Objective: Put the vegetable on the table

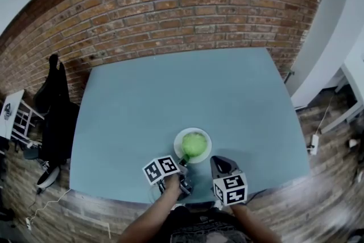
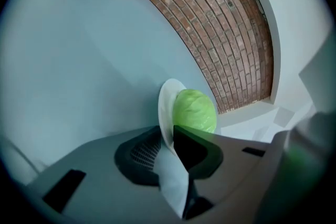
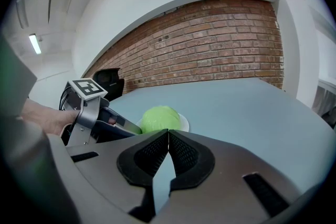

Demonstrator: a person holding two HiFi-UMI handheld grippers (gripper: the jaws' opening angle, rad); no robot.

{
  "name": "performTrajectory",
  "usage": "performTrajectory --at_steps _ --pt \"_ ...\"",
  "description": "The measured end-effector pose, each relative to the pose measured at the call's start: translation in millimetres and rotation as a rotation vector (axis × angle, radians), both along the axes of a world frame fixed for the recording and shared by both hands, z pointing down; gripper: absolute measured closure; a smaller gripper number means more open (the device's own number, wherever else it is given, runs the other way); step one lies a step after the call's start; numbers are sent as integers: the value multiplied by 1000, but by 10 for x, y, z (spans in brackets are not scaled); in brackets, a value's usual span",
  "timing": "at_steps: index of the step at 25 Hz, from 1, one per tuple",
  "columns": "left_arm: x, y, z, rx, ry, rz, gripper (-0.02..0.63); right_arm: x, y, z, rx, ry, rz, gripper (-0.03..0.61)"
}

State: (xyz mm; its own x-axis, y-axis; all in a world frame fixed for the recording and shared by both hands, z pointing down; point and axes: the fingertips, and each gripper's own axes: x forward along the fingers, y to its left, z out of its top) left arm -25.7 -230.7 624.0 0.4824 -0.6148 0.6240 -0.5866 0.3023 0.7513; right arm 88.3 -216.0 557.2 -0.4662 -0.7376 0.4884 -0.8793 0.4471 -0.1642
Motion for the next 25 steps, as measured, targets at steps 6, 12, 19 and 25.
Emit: performTrajectory --at_steps 6,12,19,25 --pt "-18 16 -12 0 -112 71 537 -47 12 -8 2 -3 -9 570" --pt "-13 25 -4 -6 -231 161 528 -54 18 -13 0 -3 -9 571" --pt "4 52 -14 3 -363 235 509 -47 34 -25 3 -2 -9 571" --pt "-12 70 -54 39 -510 299 494 -49 48 -63 15 -1 -13 571"
